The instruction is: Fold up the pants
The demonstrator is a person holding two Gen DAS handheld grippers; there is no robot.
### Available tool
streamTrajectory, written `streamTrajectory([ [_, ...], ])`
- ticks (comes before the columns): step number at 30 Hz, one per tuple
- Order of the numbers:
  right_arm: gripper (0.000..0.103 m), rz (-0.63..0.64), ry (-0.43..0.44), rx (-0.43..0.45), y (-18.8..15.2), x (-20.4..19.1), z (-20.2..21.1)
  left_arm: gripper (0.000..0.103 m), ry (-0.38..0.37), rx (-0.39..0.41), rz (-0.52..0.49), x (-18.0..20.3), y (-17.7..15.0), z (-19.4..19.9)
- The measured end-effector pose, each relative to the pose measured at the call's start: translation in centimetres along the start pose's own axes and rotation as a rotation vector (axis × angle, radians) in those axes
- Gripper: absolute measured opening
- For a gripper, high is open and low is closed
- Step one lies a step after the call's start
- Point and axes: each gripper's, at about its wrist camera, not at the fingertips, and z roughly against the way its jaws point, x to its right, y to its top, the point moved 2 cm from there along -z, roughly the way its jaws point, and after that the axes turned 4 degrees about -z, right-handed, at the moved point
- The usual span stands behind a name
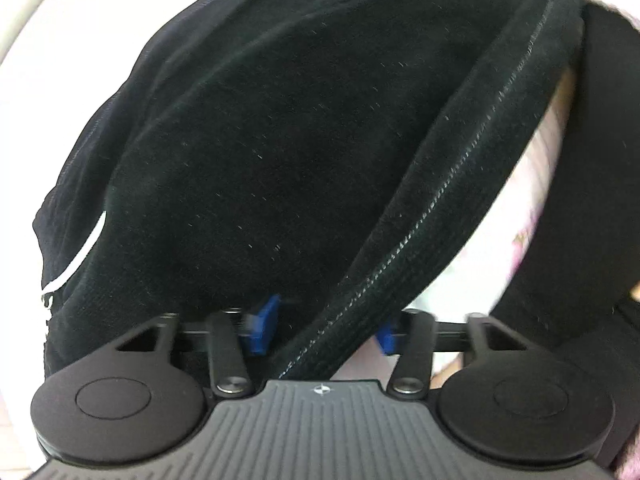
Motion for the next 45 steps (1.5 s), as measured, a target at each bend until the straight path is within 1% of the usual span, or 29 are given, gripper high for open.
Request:
streamTrajectory([
  [1, 0.019, 0.008, 0.01, 0.008, 0.0, -0.3, -0.1, 0.033, -0.012, 0.012, 0.021, -0.2, 0.0, 0.1],
  [2, 0.01, 0.014, 0.026, 0.018, -0.1, -0.5, 0.0, 0.023, -0.026, 0.027, 0.047, -0.5, -0.1, 0.4],
  [3, 0.0, 0.011, 0.035, 0.033, -0.2, -0.5, 0.3, 0.019, -0.029, 0.037, 0.068, -0.6, -0.1, 0.5],
  [8, 0.0, -0.015, -0.022, 0.127, -0.1, 0.5, 2.5, 0.014, 0.013, 0.111, 0.128, -1.2, 0.2, 1.9],
  [10, 0.0, -0.013, -0.007, 0.124, 0.5, 0.8, 3.5, 0.014, 0.026, 0.136, 0.162, -2.0, 0.7, 2.8],
  [11, 0.0, 0.003, 0.02, 0.111, 0.5, 0.8, 3.8, 0.013, 0.032, 0.147, 0.178, -2.4, 1.0, 3.0],
  [13, 0.0, 0.056, 0.021, 0.097, 0.7, 0.7, 4.5, 0.013, 0.049, 0.175, 0.215, -3.4, 1.9, 3.6],
  [15, 0.001, 0.091, -0.004, 0.079, 0.9, 0.7, 4.8, 0.013, 0.062, 0.192, 0.242, -4.5, 2.9, 3.9],
  [17, 0.005, 0.097, -0.015, 0.075, 1.3, 1.0, 5.2, 0.012, 0.05, 0.193, 0.272, -5.7, 3.9, 3.9],
  [18, 0.009, 0.098, -0.016, 0.077, 1.3, 1.1, 5.5, 0.012, 0.048, 0.194, 0.281, -6.2, 4.3, 3.8],
  [19, 0.018, 0.099, -0.017, 0.08, 1.3, 1.2, 5.8, 0.013, 0.048, 0.196, 0.285, -6.5, 4.7, 3.7],
  [20, 0.022, 0.105, -0.018, 0.084, 0.7, 1.7, 5.9, 0.012, 0.048, 0.199, 0.287, -7.0, 5.2, 3.5],
  [21, 0.03, 0.112, -0.019, 0.083, 0.6, 1.9, 6.2, 0.012, 0.046, 0.198, 0.29, -7.5, 5.4, 3.5],
  [22, 0.035, 0.124, -0.019, 0.076, 1.0, 1.2, 5.8, 0.012, 0.042, 0.196, 0.29, -7.8, 5.7, 3.5],
  [23, 0.037, 0.134, -0.013, 0.062, 0.8, 1.4, 5.9, 0.012, 0.04, 0.193, 0.286, -7.9, 6.0, 3.3],
  [25, 0.044, 0.154, 0.006, 0.03, 0.1, 1.6, 5.9, 0.012, 0.033, 0.184, 0.272, -7.6, 5.3, 3.7],
  [28, 0.048, 0.183, 0.052, -0.029, -1.3, 1.9, 5.5, 0.012, 0.022, 0.176, 0.267, -7.6, 5.5, 3.4],
  [30, 0.049, 0.211, 0.083, -0.064, -2.3, 1.7, 5.0, 0.012, 0.015, 0.173, 0.272, -7.7, 5.4, 3.0],
  [34, 0.049, 0.283, 0.073, -0.099, -3.6, 0.1, 2.7, 0.012, 0.012, 0.168, 0.275, -7.5, 5.7, 3.0],
  [36, 0.048, 0.31, 0.011, -0.07, -4.1, -0.8, 2.0, 0.012, 0.009, 0.168, 0.275, -7.7, 5.9, 3.2],
  [38, 0.037, 0.297, -0.013, -0.05, -4.3, -0.9, 1.7, 0.012, 0.003, 0.174, 0.274, -8.3, 5.6, 3.0],
  [39, 0.018, 0.284, -0.013, -0.032, -4.5, -0.8, 2.0, 0.012, -0.002, 0.177, 0.274, -8.3, 5.5, 3.3],
  [40, 0.008, 0.268, -0.007, -0.016, -4.6, -0.5, 2.6, 0.012, -0.005, 0.182, 0.273, -8.2, 5.3, 3.7],
  [42, 0.003, 0.242, -0.005, 0.021, -4.7, 0.3, 4.5, 0.012, -0.009, 0.198, 0.269, -8.9, 5.2, 4.3],
  [45, 0.002, 0.204, -0.049, 0.096, -4.2, 1.9, 7.9, 0.012, 0.003, 0.232, 0.276, -9.4, 5.5, 5.8],
])
